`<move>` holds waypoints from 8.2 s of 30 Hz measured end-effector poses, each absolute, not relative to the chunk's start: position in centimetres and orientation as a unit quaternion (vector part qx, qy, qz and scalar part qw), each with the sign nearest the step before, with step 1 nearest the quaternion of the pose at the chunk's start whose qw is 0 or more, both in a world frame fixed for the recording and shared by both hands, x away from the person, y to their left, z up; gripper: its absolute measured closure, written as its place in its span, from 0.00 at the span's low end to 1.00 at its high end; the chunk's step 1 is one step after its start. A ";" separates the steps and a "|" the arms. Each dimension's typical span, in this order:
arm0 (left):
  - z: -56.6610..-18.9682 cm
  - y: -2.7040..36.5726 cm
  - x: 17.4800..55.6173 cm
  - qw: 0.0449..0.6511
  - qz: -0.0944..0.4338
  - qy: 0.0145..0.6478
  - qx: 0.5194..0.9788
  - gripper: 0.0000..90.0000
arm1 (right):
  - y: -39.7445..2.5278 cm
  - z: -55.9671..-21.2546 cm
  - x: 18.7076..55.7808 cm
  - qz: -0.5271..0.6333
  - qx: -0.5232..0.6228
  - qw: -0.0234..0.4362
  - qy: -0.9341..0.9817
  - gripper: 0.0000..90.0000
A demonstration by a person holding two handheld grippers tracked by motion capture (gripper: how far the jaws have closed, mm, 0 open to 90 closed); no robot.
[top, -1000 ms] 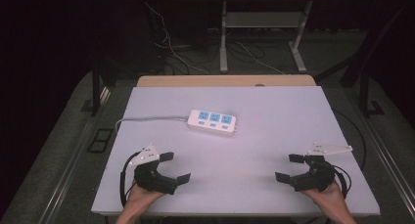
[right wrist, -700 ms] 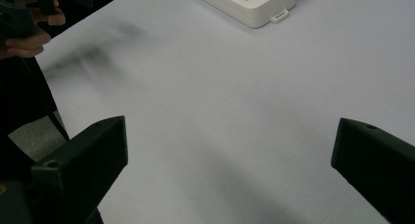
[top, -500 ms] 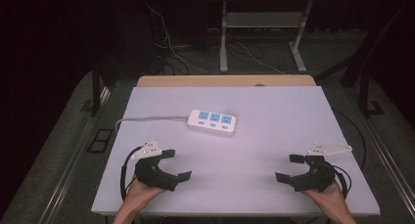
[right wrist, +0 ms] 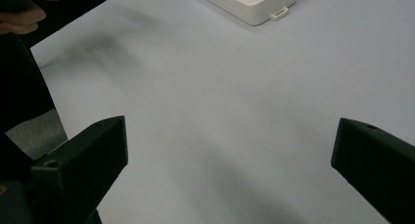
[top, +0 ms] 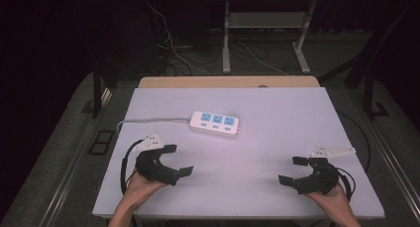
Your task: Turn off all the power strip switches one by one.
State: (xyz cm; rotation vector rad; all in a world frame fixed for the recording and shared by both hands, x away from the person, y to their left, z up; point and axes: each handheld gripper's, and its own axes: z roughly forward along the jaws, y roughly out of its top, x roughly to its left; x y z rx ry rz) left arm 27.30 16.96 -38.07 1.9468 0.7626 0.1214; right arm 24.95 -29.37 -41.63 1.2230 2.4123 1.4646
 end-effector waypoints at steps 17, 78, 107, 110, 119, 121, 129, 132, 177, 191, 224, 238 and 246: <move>-36.4 16.5 30.1 0.484 0.054 0.315 0.815 0.00 | -29.4 -41.7 24.9 0.474 0.397 0.032 0.786 0.00; -32.9 11.0 39.6 0.377 0.068 0.260 0.886 0.03 | -29.5 -42.0 24.8 0.473 0.393 0.034 0.788 0.00; -34.4 10.1 43.9 0.345 0.041 0.253 0.903 0.88 | -29.3 -42.1 24.9 0.472 0.390 0.032 0.790 0.00; -34.8 10.0 44.3 0.343 0.036 0.253 0.904 0.95 | -29.3 -42.1 24.9 0.472 0.390 0.032 0.790 0.00; -36.2 10.0 45.2 0.330 0.030 0.254 0.908 0.99 | -29.3 -42.2 25.0 0.471 0.389 0.031 0.791 0.00; -36.5 10.0 45.4 0.331 0.029 0.257 0.908 0.99 | -29.3 -42.2 25.0 0.470 0.390 0.030 0.791 0.00; -37.6 9.8 46.1 0.323 0.023 0.263 0.909 0.99 | -29.3 -42.2 25.0 0.469 0.388 0.030 0.793 0.00; -37.9 9.7 46.3 0.323 0.022 0.266 0.908 0.99 | -29.3 -42.2 25.0 0.469 0.389 0.029 0.793 0.00; -41.0 10.2 46.8 0.314 0.018 0.286 0.905 1.00 | -29.3 -42.3 25.0 0.464 0.387 0.030 0.796 0.00; -41.0 10.1 46.7 0.315 0.020 0.294 0.902 0.99 | -29.4 -42.3 25.1 0.467 0.389 0.034 0.794 0.00; -37.7 9.7 46.6 0.334 0.042 0.280 0.899 0.99 | -29.8 -42.1 25.1 0.473 0.393 0.038 0.788 0.00; -36.2 8.0 46.2 0.349 0.043 0.258 0.900 0.99 | -29.7 -42.2 25.2 0.470 0.393 0.040 0.789 0.00; -36.8 7.1 46.0 0.341 0.038 0.247 0.906 0.99 | -29.7 -42.2 25.2 0.470 0.393 0.039 0.789 0.00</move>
